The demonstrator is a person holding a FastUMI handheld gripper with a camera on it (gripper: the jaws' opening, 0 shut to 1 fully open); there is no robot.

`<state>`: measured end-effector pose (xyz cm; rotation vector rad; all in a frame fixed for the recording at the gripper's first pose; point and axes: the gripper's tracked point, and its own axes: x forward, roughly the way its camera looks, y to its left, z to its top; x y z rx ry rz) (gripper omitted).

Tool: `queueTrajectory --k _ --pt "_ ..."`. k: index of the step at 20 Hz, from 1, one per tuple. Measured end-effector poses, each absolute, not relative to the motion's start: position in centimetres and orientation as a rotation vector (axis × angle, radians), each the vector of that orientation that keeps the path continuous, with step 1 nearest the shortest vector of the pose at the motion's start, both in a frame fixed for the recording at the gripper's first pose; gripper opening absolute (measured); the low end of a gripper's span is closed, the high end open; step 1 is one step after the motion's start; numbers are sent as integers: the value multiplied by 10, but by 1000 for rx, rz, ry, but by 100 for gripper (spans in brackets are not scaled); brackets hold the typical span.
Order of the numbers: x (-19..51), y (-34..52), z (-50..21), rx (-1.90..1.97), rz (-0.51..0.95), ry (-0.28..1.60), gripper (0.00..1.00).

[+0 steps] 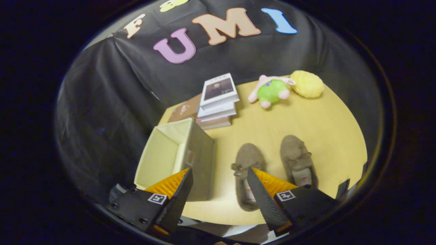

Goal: Open the storage box then place both shoes into the box .Put the left shoe in first, then the right shoe, with the right side of both shoes facing outward in a uniform manner.

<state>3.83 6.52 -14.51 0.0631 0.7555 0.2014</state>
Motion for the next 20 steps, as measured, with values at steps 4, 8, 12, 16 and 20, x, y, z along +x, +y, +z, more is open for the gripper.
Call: queueTrajectory --k 4,8,12,16,20 --pt "39 30 -192 18 160 889 100" --pt "40 20 -228 14 142 999 93" --pt "38 5 -258 -29 108 1095 86" --pt "35 1 -272 -34 84 1149 46" --pt "32 -3 -277 -31 56 1163 14"
